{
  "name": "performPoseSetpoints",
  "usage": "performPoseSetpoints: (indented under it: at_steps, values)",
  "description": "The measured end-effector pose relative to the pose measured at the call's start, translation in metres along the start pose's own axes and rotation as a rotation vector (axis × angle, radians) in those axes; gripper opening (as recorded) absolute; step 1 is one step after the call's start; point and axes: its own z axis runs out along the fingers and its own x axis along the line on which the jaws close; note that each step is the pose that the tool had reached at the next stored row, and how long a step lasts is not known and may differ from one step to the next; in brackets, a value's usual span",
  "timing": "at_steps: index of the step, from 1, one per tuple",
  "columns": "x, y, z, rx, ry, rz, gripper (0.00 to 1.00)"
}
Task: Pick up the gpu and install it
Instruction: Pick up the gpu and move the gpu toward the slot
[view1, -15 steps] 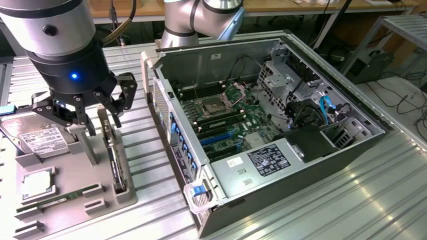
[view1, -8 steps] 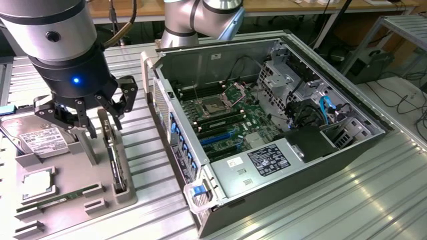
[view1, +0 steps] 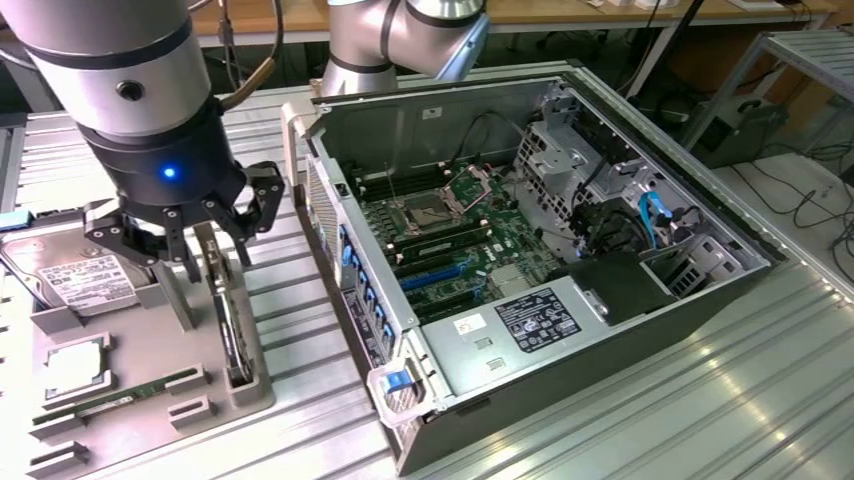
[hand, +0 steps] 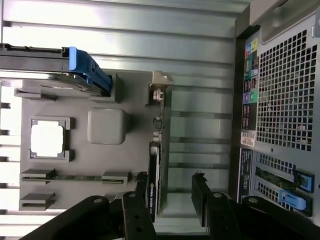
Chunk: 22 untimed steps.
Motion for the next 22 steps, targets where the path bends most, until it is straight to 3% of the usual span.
performPoseSetpoints:
  at_steps: [2,5,11,22]
  values:
    - [-0.001,-0.0002,0.002,-0.0009,0.0181,0.001,0.48]
    - [-0.001,-0.0003,0.0048,-0.0016,0.0369,0.007,0.48]
    - [0.0,-0.0009,0.0141,0.001,0.0348,0.09,0.48]
    - [0.003,-0.0034,0.0323,-0.0014,0.0381,0.028,0.48]
